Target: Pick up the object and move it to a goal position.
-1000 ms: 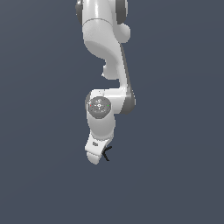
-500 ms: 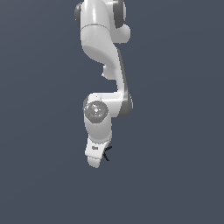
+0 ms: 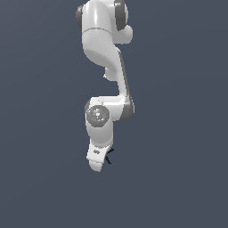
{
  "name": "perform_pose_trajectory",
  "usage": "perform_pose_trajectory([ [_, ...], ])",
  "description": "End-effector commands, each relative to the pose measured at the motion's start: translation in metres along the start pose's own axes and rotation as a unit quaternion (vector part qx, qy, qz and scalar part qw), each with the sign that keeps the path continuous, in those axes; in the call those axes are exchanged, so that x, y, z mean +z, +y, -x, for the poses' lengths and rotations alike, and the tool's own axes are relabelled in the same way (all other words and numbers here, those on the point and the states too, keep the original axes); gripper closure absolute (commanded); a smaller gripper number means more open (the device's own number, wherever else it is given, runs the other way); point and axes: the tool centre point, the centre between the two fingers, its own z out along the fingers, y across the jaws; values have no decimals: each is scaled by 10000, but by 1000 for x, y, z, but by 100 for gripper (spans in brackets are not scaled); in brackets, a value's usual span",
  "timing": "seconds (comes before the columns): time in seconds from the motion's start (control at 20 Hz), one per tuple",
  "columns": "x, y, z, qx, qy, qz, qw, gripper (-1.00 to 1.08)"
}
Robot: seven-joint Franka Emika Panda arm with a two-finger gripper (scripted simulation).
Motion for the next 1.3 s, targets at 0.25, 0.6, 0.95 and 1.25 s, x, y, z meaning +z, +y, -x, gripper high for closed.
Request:
perform_pose_trajectory([
  [0.25, 37, -2, 0, -20, -2, -6, 10000, -92],
  [0.6, 42, 0, 0, -19, 0, -6, 10000, 108],
  [0.95, 42, 0, 0, -19, 0, -6, 10000, 108],
  [1.25, 40, -1, 0, -19, 0, -6, 10000, 108],
])
